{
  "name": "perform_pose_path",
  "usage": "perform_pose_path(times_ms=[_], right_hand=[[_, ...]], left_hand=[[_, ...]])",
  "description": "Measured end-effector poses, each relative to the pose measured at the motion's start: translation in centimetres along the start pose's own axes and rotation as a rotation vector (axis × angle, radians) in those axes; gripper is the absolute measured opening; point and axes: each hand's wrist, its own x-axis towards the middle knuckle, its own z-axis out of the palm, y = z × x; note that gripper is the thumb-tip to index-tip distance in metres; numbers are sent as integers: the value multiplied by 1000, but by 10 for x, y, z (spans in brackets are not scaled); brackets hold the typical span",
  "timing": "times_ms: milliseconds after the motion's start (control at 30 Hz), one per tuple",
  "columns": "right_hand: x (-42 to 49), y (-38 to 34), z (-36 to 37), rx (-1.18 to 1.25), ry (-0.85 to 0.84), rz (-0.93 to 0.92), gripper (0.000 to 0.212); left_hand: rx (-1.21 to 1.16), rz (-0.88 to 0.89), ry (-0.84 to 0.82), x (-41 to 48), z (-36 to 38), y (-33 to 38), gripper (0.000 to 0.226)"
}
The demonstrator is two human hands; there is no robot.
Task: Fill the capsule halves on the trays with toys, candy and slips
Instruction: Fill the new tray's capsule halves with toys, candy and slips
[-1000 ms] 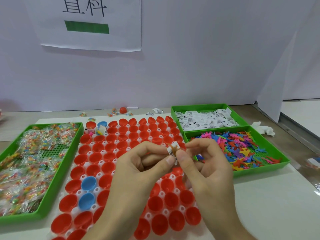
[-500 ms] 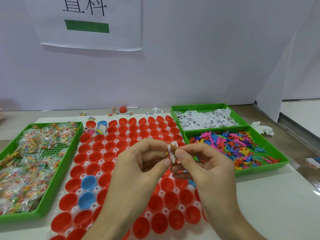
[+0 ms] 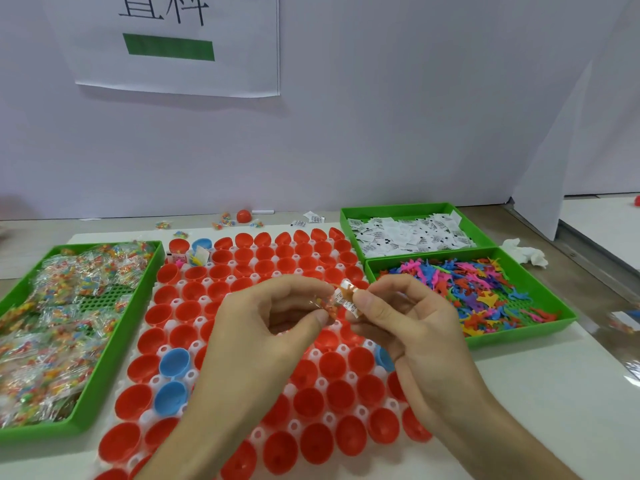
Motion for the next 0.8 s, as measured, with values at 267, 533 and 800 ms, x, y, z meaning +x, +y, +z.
perform_pose_path(times_ms=[267, 533, 800], right_hand=[[17, -23, -19, -92, -365, -68, 31], [18, -21, -21, -378, -448, -68, 22], [13, -22, -20, -635, -412, -210, 22]], left_hand=[[-64, -117, -193, 10, -15, 2, 38], [7, -91, -409, 8, -22, 14, 48], [112, -99, -482, 8, -19, 6, 28]])
